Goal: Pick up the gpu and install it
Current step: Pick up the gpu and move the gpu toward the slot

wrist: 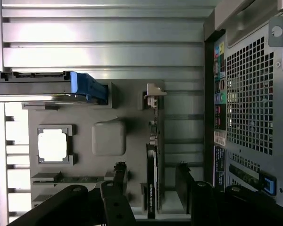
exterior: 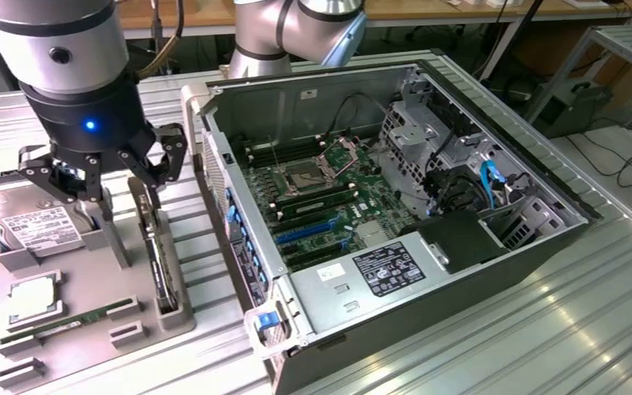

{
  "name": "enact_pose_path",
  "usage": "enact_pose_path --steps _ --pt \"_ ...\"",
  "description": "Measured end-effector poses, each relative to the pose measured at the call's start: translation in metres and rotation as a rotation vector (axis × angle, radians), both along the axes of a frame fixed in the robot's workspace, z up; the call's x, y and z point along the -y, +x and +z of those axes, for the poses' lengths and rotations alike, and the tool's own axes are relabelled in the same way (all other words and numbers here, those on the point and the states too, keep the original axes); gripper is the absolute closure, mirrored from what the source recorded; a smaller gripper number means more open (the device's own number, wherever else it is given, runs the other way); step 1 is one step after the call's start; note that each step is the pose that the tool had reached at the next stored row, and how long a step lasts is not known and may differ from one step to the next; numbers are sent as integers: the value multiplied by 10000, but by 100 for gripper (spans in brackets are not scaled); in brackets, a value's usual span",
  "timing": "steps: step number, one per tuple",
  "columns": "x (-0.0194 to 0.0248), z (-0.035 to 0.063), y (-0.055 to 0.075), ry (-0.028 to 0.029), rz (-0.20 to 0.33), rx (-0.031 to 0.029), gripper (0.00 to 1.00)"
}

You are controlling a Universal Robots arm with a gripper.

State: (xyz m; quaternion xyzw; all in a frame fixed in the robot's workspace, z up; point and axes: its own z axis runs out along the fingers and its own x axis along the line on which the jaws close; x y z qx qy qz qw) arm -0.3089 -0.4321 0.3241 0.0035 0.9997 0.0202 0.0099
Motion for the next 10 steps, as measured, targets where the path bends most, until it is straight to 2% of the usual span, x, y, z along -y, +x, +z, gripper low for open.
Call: enact_pose_path --steps 3,6,10 --pt "55 -108 -1 1 26 1 46" --pt "63 -214 0 2 28 1 46" --pt "68 -264 1 2 29 1 46"
